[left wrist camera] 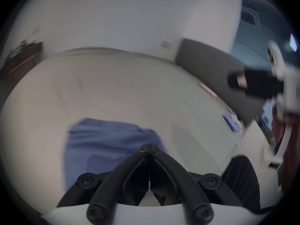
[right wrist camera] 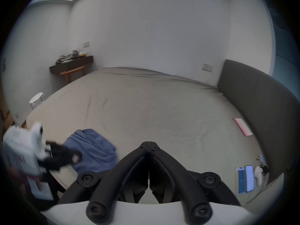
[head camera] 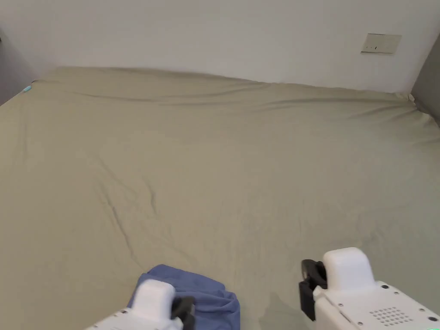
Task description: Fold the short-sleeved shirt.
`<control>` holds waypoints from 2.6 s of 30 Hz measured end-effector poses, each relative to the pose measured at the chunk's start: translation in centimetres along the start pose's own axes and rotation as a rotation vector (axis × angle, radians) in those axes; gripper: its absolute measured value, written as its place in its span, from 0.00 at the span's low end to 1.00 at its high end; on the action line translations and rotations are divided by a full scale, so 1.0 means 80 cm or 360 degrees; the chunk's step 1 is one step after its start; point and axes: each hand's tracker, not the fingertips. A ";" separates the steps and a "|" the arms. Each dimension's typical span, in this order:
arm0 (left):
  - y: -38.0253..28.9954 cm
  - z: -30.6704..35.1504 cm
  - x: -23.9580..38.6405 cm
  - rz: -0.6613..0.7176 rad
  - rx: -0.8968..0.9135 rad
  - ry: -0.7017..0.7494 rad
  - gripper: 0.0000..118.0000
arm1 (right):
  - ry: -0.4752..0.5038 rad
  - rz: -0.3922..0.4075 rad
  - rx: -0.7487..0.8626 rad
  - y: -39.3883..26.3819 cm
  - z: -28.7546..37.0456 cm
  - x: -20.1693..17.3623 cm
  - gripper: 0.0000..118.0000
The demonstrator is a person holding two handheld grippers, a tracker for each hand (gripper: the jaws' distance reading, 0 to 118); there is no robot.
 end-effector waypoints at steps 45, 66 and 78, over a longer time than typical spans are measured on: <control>-0.013 -0.122 -0.152 0.0663 -0.0690 -0.0417 0.33 | 0.0455 0.0031 -0.0450 -0.061 -0.165 -0.101 0.02; 0.009 0.029 -0.237 0.0391 -0.0407 0.0251 0.33 | -0.0103 0.0183 0.0278 0.083 -0.013 -0.091 0.02; 0.008 0.089 -0.384 0.0268 -0.0387 0.0767 0.33 | -0.0066 0.0247 0.0200 0.079 -0.043 -0.138 0.02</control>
